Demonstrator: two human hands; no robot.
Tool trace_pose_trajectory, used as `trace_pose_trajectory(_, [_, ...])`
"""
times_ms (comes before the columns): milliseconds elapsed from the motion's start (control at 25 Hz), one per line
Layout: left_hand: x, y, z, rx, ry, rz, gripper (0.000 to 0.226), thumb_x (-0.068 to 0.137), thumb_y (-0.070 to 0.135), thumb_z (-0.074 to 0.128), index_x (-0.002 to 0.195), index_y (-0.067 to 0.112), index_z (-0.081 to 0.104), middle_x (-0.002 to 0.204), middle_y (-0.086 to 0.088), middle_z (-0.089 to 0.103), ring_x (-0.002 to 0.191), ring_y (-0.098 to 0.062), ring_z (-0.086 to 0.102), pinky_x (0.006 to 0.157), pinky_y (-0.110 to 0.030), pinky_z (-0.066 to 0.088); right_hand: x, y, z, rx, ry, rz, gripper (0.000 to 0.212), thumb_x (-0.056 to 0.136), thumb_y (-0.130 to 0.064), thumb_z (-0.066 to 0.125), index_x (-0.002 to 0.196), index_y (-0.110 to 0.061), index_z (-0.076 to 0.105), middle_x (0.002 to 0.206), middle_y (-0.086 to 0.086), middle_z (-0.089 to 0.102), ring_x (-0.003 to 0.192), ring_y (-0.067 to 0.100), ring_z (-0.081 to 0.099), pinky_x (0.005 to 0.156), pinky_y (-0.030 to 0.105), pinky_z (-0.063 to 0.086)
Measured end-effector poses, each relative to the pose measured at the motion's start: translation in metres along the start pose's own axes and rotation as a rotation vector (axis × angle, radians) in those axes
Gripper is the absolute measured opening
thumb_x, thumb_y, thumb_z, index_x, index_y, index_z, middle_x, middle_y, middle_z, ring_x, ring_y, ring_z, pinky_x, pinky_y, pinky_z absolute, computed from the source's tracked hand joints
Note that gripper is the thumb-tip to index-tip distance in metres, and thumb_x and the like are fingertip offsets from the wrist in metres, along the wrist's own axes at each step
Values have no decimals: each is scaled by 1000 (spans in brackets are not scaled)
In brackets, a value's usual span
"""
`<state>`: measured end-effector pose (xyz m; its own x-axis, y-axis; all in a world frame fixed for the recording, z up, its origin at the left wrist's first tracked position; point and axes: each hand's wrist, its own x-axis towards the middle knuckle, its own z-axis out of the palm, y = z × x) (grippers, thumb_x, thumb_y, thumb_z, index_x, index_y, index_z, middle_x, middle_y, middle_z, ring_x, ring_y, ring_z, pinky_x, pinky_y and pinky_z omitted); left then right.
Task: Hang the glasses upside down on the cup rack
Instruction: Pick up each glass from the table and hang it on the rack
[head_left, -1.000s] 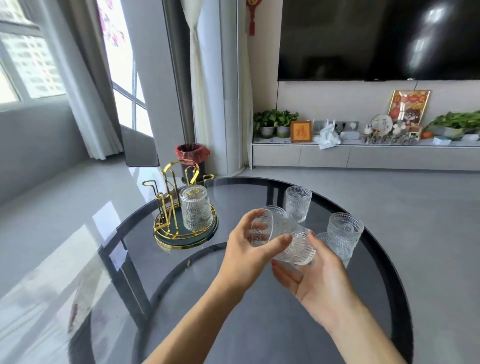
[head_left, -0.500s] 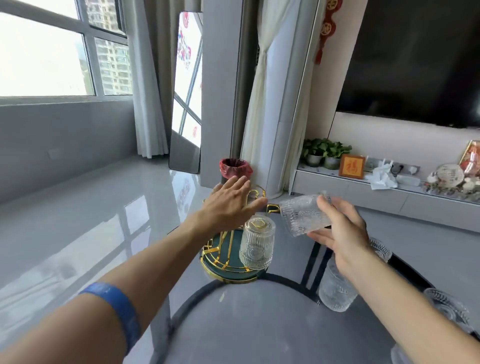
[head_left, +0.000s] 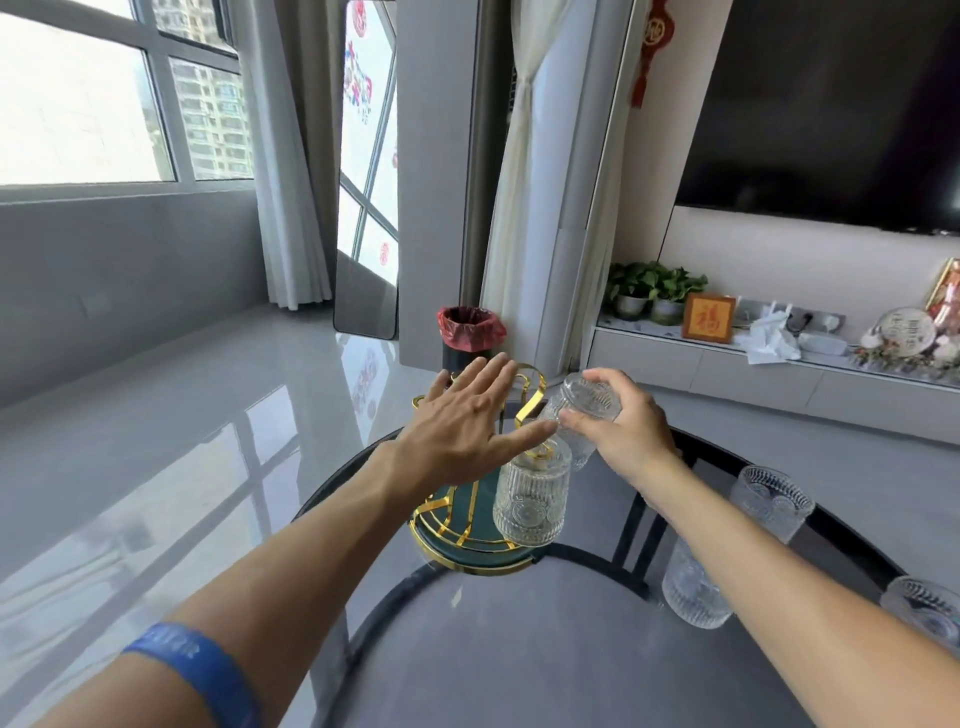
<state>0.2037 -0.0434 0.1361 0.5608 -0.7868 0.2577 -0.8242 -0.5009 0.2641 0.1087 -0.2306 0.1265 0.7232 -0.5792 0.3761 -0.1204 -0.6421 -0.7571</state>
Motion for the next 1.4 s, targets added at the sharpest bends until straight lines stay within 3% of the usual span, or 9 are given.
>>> trace_pose_trajectory(320, [2,-1,1,-27,16,1,113,70,93,11,157,22,5,165,6,-1,151,-15,-2,119,-55,-4,3,12,0,-239,-402,-57,64,82,-20,72,137,-40,46,143,5,49,100,5,51,80,23,39])
trace_pose_trajectory(480, [1,10,-9,-18,-26,-52,114,69,94,12,157,20,8,166,2,1,151,-18,-2,117,-60,-6,-13,15,-4,-276,-393,-55,76,84,-23,70,147,-39,29,157,-2,29,136,20,36,103,33,33])
trace_pose_trajectory(600, [-8,24,-14,32,49,-82,92,84,80,28,154,20,20,166,-4,7,151,-22,-1,117,-61,-7,-50,23,-22,-188,-294,-20,73,85,-26,66,147,-36,29,154,-8,33,137,18,36,99,27,30])
trace_pose_trajectory(760, [-45,94,28,-43,289,117,76,90,55,45,154,19,25,163,-5,22,150,-21,14,121,-51,9,-125,56,-83,-63,11,-19,48,85,-16,62,130,-32,53,116,-20,53,109,13,58,84,11,39])
trace_pose_trajectory(880, [-77,157,75,-226,198,218,77,88,44,54,155,20,22,161,-3,26,149,-20,19,120,-44,16,-171,74,-131,-73,209,13,38,86,-4,57,117,-25,64,108,-16,64,84,14,60,71,11,40])
trace_pose_trajectory(1040, [-86,237,134,-321,30,293,83,84,32,65,154,15,25,159,-4,32,145,-22,28,117,-36,25,-223,107,-181,-17,527,159,50,82,10,43,115,-21,65,109,-12,68,78,1,53,76,17,43])
trace_pose_trajectory(1120, [-75,271,150,-403,0,255,87,82,33,69,154,14,25,157,-4,34,141,-23,33,114,-32,28,-229,118,-193,90,549,309,60,80,11,38,124,-23,61,117,-16,62,95,-6,55,83,8,37])
trace_pose_trajectory(1240, [-58,303,168,-462,-95,150,100,76,46,75,155,15,22,153,-5,38,136,-27,39,111,-36,33,-222,131,-193,354,487,531,58,81,11,38,126,-20,58,128,-4,61,115,11,55,95,27,42])
trace_pose_trajectory(1400, [-50,312,184,-390,-77,37,98,72,52,76,149,14,31,133,-7,50,120,-30,49,100,-38,41,-218,136,-197,501,422,793,29,86,-6,45,87,-24,68,97,-2,73,92,22,68,65,29,42])
